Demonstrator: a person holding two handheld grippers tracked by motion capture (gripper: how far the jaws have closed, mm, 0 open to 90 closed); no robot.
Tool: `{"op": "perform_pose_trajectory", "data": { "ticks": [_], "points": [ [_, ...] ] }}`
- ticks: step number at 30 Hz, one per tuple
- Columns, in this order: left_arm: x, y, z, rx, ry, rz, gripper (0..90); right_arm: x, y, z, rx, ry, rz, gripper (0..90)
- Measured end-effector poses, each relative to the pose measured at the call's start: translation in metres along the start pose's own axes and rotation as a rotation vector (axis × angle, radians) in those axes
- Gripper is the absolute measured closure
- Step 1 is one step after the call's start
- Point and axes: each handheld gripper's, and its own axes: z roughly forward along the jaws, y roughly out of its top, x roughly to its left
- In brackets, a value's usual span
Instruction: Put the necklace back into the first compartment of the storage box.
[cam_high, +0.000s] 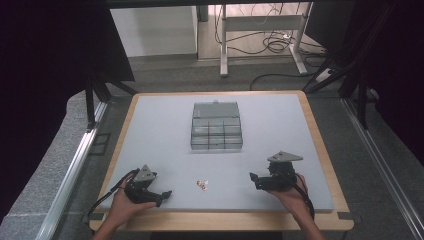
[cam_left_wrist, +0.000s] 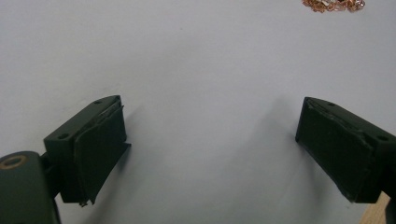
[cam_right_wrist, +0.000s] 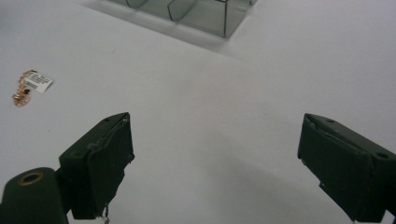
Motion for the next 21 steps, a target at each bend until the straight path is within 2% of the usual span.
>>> {"op": "perform_pose_trajectory", "data": {
  "ticks": [6, 8, 10, 13, 21],
  "points": [
    [0.000, 0.000, 0.000, -0.001, 0.001, 0.001, 8.5, 0.011, 0.009, -0.004, -0.004, 0.072, -0.045, 16.9],
    [0.000, 0.000, 0.000, -0.002, 0.000, 0.000, 8.5, 0.015, 0.012, -0.004, 0.012, 0.090, -0.068, 19.4],
    [0.000, 0.000, 0.000, -0.002, -0.002, 0.001, 8.5, 0.018, 0.015, -0.005, 0.028, 0.093, -0.096, 20.5],
    [0.000, 0.000, 0.000, -0.004, -0.002, 0.001, 8.4, 0.021, 0.020, -0.008, 0.037, 0.108, -0.111, 22.4],
    [0.000, 0.000, 0.000, -0.001, -0.002, 0.000, 8.5, 0.034, 0.040, -0.017, 0.033, 0.118, -0.154, 25.8]
  ]
}}
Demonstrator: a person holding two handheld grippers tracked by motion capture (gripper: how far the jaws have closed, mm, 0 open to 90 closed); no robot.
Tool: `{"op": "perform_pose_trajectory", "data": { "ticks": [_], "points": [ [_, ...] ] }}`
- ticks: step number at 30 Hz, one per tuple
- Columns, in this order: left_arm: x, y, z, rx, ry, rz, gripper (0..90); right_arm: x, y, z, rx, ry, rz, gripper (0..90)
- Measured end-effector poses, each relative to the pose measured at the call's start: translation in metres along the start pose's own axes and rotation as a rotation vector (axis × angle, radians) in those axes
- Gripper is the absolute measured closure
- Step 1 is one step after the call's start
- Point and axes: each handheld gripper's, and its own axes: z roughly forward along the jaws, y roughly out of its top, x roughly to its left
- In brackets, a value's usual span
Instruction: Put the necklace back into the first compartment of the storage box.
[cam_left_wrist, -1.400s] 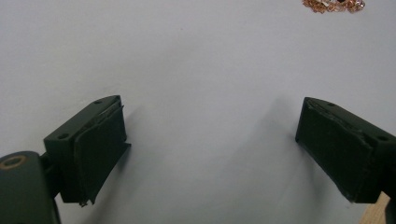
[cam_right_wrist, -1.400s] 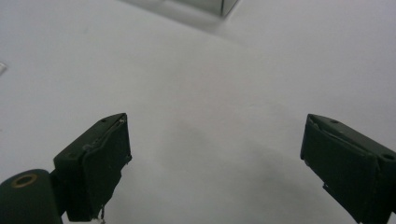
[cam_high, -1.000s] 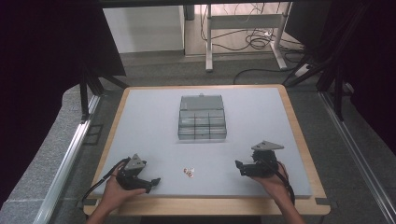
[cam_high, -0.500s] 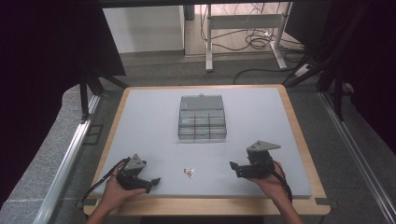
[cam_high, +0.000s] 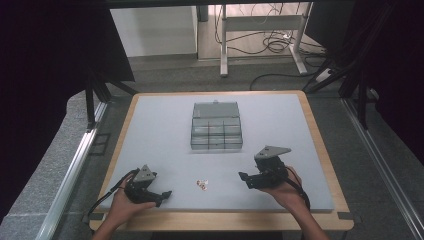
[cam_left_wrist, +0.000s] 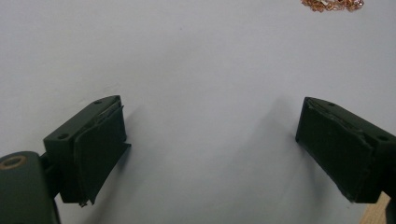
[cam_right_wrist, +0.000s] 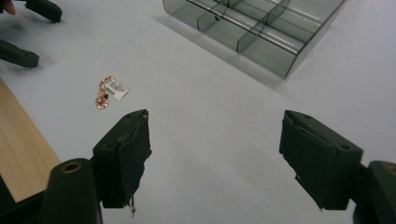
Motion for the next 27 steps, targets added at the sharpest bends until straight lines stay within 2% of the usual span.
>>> {"op": "perform_pose_trajectory", "data": {
  "ticks": [7, 13, 21, 27],
  "points": [
    [-0.001, 0.000, 0.000, -0.001, 0.006, -0.003, 8.5, 0.017, 0.020, 0.005, 0.050, 0.040, -0.079, 29.4],
    [-0.001, 0.000, 0.000, -0.002, 0.006, -0.006, 8.4, 0.029, 0.031, 0.014, 0.083, 0.070, -0.122, 30.7],
    [0.000, 0.000, 0.000, 0.000, 0.005, -0.001, 8.4, 0.042, 0.039, 0.035, 0.124, 0.104, -0.160, 34.5],
    [0.000, 0.000, 0.000, -0.001, 0.005, -0.001, 8.4, 0.060, 0.041, 0.052, 0.173, 0.139, -0.211, 39.5]
  ]
}}
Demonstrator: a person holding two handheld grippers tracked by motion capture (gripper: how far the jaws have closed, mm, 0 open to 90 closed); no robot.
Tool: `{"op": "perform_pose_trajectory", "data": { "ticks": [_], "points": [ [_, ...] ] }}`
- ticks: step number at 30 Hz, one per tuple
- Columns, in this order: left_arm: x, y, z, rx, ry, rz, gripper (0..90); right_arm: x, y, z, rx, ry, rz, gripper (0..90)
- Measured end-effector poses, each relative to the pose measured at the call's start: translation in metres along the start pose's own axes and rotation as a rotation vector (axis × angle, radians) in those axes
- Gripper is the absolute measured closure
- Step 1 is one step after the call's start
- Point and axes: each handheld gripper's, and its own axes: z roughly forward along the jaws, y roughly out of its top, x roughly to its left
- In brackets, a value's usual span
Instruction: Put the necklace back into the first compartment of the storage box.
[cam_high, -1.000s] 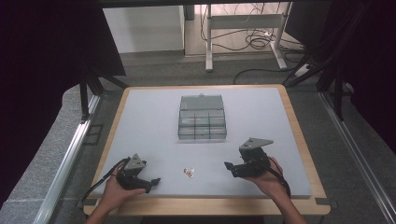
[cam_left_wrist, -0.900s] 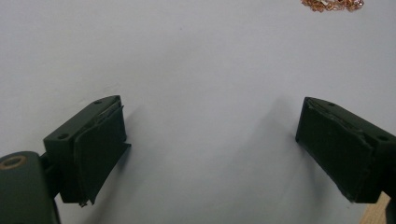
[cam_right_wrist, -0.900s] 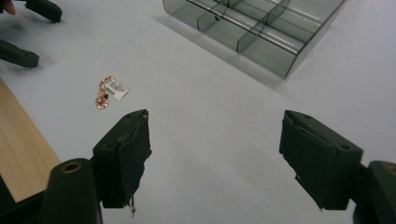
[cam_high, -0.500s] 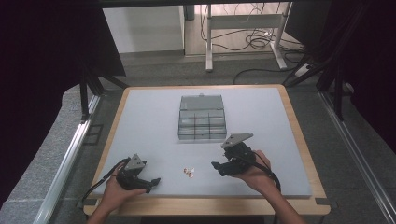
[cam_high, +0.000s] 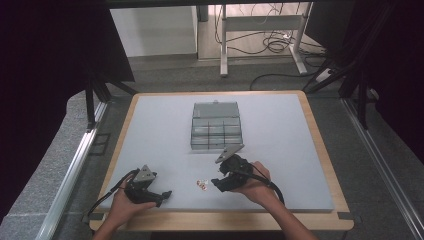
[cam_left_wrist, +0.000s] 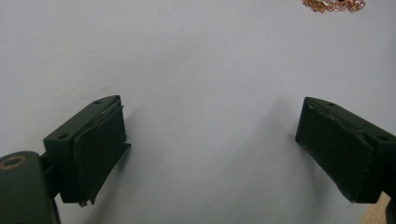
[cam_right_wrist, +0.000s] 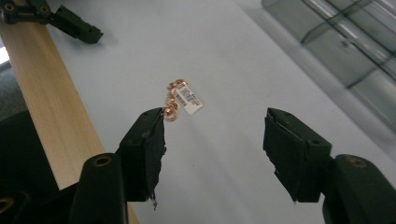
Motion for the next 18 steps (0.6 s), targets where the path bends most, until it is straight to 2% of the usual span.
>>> {"op": "perform_pose_trajectory", "data": {
  "ticks": [18],
  "points": [
    [0.000, 0.000, 0.000, -0.002, 0.000, -0.002, 8.4, 0.010, 0.002, 0.031, 0.075, 0.037, -0.009, 45.3]
  ]
}}
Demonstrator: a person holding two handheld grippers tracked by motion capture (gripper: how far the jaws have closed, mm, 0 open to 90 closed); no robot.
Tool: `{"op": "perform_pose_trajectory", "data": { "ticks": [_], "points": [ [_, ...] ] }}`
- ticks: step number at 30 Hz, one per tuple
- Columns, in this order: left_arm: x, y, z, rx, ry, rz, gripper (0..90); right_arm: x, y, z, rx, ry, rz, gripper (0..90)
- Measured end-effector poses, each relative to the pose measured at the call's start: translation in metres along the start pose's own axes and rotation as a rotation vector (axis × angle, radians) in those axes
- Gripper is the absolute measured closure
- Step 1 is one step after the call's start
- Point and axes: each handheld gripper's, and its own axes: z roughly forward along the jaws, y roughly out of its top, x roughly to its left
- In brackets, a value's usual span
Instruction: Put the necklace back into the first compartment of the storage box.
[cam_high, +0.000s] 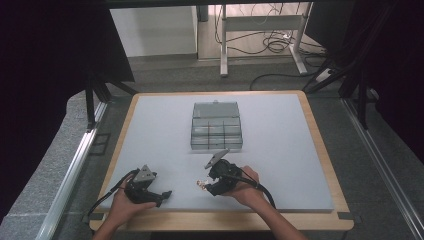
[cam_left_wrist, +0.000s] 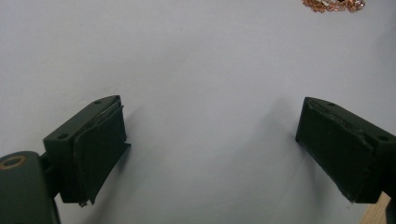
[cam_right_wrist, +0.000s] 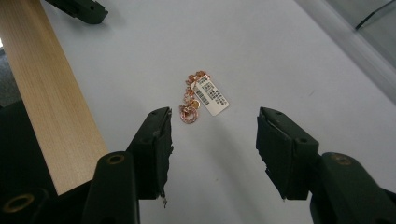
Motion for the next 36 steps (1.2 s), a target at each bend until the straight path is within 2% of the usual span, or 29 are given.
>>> {"op": "perform_pose_trajectory", "data": {
  "ticks": [15, 25, 36],
  "points": [
    [0.000, 0.000, 0.000, -0.002, 0.000, -0.002, 8.4, 0.005, 0.005, 0.011, 0.030, 0.021, -0.023, 53.1],
    [0.000, 0.000, 0.000, -0.002, 0.001, 0.000, 8.4, 0.007, 0.010, 0.025, 0.076, 0.036, -0.047, 60.2],
    [0.000, 0.000, 0.000, -0.001, -0.001, 0.001, 8.4, 0.011, 0.015, 0.035, 0.107, 0.031, -0.064, 66.0]
  ]
}}
